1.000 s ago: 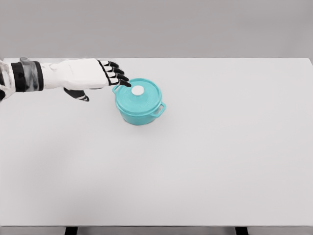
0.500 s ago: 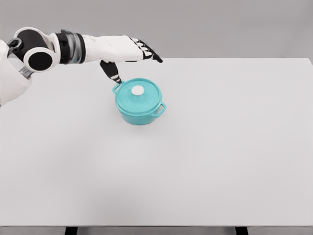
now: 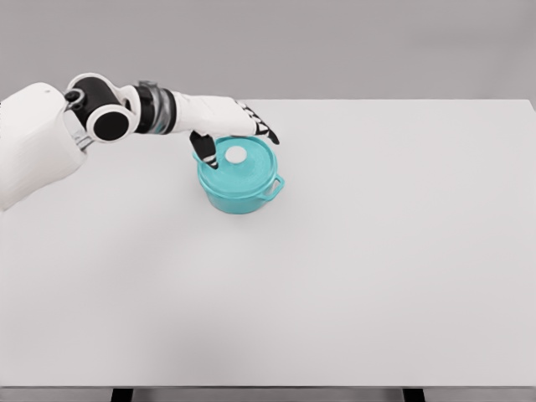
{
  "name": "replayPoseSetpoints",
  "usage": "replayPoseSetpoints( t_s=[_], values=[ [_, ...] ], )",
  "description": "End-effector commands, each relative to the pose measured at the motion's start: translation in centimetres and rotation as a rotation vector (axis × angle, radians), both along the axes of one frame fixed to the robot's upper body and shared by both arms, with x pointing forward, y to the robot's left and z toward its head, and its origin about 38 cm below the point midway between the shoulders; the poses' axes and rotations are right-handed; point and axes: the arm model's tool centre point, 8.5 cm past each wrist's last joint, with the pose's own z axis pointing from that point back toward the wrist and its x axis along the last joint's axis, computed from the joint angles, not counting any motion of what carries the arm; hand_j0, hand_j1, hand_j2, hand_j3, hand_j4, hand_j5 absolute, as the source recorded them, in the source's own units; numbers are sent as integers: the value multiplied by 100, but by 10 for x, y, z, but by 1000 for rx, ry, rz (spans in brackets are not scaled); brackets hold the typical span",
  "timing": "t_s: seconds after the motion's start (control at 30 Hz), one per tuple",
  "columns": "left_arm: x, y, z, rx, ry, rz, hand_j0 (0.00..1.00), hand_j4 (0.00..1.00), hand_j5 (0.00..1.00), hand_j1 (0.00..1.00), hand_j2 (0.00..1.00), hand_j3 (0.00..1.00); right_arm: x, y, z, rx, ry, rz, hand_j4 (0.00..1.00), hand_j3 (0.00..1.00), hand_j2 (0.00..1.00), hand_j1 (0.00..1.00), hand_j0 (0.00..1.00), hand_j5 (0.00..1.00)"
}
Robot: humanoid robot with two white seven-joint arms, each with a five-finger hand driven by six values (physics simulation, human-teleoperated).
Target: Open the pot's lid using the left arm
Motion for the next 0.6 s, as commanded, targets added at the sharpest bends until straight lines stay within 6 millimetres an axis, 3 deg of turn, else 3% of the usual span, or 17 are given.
replayPoseSetpoints(
  t_s=[0.0,0.57],
  values=[
    [0,-2,-4,6,9,-1,86,86,86,86,86,86,0,0,0,0,0,0,100,100,100,100,100,100],
    [1,0,-12,27,21,4,76,76,76,76,76,76,0,0,0,0,0,0,100,100,100,100,100,100]
  ],
)
